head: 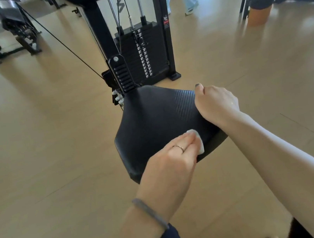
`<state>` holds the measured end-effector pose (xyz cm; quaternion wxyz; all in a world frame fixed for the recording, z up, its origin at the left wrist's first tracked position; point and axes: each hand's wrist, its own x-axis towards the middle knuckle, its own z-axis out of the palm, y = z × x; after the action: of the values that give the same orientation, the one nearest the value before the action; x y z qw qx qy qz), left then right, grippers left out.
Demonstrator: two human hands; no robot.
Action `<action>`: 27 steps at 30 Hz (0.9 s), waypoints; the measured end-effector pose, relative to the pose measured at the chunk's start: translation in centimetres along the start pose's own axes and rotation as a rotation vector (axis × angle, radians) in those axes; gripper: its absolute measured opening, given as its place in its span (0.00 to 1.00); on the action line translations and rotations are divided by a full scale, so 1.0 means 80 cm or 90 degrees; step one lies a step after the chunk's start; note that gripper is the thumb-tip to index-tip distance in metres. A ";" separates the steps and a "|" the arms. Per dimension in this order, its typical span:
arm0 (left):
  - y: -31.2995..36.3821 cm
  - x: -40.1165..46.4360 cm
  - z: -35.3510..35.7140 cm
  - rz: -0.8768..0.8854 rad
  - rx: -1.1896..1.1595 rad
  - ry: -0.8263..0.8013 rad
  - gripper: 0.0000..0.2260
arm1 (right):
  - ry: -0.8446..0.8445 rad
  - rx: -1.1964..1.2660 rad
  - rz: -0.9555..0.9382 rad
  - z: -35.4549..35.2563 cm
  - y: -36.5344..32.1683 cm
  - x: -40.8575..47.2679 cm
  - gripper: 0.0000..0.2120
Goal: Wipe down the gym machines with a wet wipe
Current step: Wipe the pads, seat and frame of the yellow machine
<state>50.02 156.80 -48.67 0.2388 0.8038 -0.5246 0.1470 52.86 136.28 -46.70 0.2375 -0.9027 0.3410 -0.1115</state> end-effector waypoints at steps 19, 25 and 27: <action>0.075 0.052 0.039 -0.123 0.106 0.016 0.10 | -0.415 0.708 0.229 -0.019 0.093 0.004 0.10; 0.085 0.078 0.051 -0.204 0.114 0.028 0.12 | -0.461 0.700 0.225 -0.016 0.102 0.008 0.22; 0.086 0.122 0.066 -0.240 0.111 -0.047 0.08 | -0.483 0.714 0.208 -0.021 0.106 0.013 0.28</action>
<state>47.63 144.08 -46.76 0.1723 0.9102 -0.3588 0.1146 48.26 129.40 -49.51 0.7841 -0.5577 0.2572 0.0894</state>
